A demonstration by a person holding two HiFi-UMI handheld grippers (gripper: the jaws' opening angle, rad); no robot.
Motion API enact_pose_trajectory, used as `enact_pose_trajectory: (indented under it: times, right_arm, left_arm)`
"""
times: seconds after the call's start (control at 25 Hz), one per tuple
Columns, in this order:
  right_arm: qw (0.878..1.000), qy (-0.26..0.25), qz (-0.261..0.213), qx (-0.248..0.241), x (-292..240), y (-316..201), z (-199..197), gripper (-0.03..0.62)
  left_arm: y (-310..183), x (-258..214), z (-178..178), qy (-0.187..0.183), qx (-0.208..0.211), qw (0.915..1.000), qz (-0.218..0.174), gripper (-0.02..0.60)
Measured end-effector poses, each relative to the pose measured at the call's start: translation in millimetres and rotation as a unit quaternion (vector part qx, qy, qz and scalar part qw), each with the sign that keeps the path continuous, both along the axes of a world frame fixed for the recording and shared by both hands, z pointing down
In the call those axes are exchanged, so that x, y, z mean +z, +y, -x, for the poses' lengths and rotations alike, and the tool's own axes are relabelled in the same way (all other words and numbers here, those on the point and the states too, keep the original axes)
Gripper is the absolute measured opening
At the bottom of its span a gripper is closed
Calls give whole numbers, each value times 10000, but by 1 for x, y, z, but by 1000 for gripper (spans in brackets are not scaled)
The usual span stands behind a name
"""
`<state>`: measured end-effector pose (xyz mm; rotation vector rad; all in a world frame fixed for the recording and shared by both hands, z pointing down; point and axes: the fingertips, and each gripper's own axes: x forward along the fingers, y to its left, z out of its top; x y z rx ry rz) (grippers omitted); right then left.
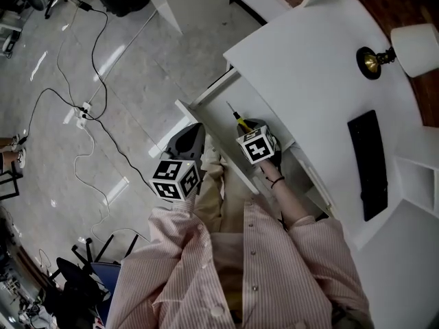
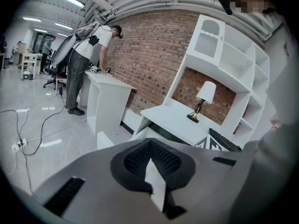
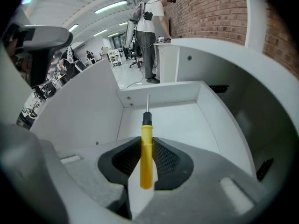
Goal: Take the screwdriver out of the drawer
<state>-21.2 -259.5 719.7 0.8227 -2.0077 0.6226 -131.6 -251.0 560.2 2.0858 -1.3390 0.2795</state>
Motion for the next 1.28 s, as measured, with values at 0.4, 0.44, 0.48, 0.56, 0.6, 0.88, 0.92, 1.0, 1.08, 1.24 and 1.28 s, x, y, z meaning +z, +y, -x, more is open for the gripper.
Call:
enact_pose_trajectory:
  times: [0.4,0.44,0.48,0.56,0.6,0.88,0.92,1.0,1.08,1.24,1.28]
  right_arm:
    - [9958,-766,-495,124,-64,-3,3,78]
    - [9947,-851,-559,112,-71,-4,5,78]
    - [9937,-926,-628,109,-78,-6,7,78]
    - [9914,-1070,-743,128,-92,-8,10,78]
    - [9903,-1131,-789,141,-98,-8,11,78]
    - [9806,-1582,-1104,336,-140,-13,15,78]
    - [9791,-1632,-1162,357,-146,-14,16,78]
    - [9753,-1758,-1266,424,-158,-16,16,78]
    - [9697,-1946,-1381,519,-172,-18,16,78]
    - [9579,-2255,-1663,622,-200,-20,14,78]
    - [9553,-2314,-1722,651,-206,-20,14,78]
  left_arm:
    - [-6,-30,3,27,87,9992,-394,-2]
    - [-7,-34,4,29,90,9989,-449,-2]
    - [-8,-38,5,25,92,9987,-498,-2]
    - [-10,-45,8,12,96,9983,-574,-2]
    - [-10,-48,9,6,95,9981,-602,-2]
    - [-11,-66,19,14,34,9966,-817,-2]
    - [-11,-69,20,14,31,9963,-854,-2]
    - [-12,-75,22,1,36,9956,-931,-2]
    - [-14,-80,24,-43,41,9949,-1008,-2]
    - [-14,-94,28,-60,29,9931,-1173,-2]
    - [-15,-97,29,-64,24,9926,-1214,-2]
